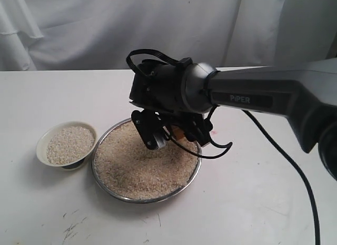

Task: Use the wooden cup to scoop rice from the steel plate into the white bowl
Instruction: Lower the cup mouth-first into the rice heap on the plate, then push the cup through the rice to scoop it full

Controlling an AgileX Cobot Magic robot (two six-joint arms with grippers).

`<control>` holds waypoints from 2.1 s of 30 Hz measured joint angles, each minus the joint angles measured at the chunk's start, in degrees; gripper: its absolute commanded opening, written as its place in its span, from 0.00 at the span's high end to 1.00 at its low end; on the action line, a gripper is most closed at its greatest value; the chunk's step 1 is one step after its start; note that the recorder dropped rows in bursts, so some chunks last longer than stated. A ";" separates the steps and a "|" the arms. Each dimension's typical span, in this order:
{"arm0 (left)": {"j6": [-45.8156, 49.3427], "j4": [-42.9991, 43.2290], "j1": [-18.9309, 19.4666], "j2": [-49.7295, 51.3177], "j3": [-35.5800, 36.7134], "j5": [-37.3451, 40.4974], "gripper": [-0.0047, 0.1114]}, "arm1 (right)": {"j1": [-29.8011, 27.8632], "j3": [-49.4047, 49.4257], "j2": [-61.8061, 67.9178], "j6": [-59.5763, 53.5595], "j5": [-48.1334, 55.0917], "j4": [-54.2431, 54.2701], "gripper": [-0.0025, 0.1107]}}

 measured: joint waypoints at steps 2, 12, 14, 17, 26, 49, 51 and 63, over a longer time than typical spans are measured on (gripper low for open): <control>0.00 0.00 0.00 0.00 0.00 0.00 0.96 | 0.00 0.00 0.00 0.39 0.37 0.00 0.98; 0.00 0.00 0.00 0.00 0.00 0.00 0.96 | 0.12 0.00 1.69 1.09 0.86 0.00 0.98; 0.00 0.00 0.00 0.00 0.00 0.00 0.96 | 0.23 0.00 2.39 1.09 0.86 -0.11 0.98; 0.00 0.00 0.00 0.00 0.00 0.00 0.96 | 0.66 0.00 3.40 1.09 1.41 -0.76 0.98; 0.00 0.00 0.00 0.00 0.00 0.00 0.96 | 2.88 0.00 4.73 1.09 2.16 -2.68 0.98; 0.00 0.00 0.00 0.00 0.00 0.00 0.96 | 5.43 0.00 5.86 2.59 -1.07 -1.23 0.98; 0.00 0.00 0.00 0.00 0.00 0.00 0.96 | 5.52 0.00 5.86 2.59 -1.48 -1.08 0.98; 0.00 0.00 0.00 0.00 0.00 0.00 0.96 | 5.52 0.00 5.95 2.59 -4.64 0.30 0.98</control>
